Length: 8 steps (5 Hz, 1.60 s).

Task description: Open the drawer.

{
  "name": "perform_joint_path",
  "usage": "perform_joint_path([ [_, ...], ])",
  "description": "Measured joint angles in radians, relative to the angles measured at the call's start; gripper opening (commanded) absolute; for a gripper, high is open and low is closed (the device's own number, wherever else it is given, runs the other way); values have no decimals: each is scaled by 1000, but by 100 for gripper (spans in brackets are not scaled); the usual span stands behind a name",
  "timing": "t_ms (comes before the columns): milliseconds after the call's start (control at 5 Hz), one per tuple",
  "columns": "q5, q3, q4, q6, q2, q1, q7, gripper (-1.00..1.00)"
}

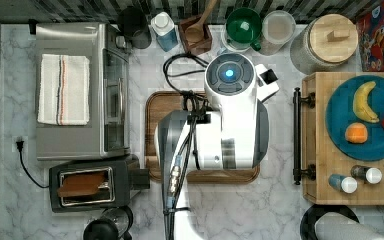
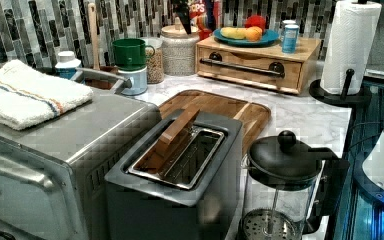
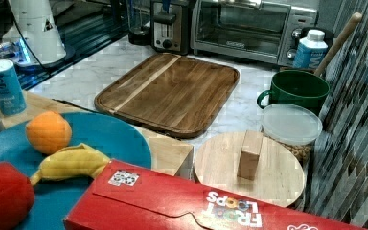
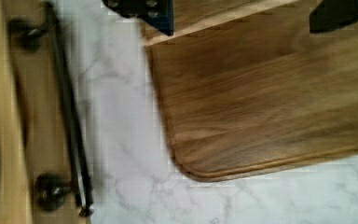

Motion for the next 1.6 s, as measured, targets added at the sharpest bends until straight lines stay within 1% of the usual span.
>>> perform_joint_path([
  [200, -11, -17, -45, 91, -12, -1, -78, 100],
  [400, -18, -34, -80, 158, -20, -21, -208, 100],
  [600, 10, -51, -117, 240, -21, -69, -326, 100],
  [800, 28, -93, -146, 287, -15, -106, -388, 100],
  [1000, 29, -140, -154, 281, -6, -133, -477, 100],
  [1200, 30, -156, -154, 281, 9, -176, -520, 100],
  [1400, 5, -156, -156, 325, 30, -202, -520, 100],
  [1600, 6, -156, -156, 360, 49, -198, -520, 100],
])
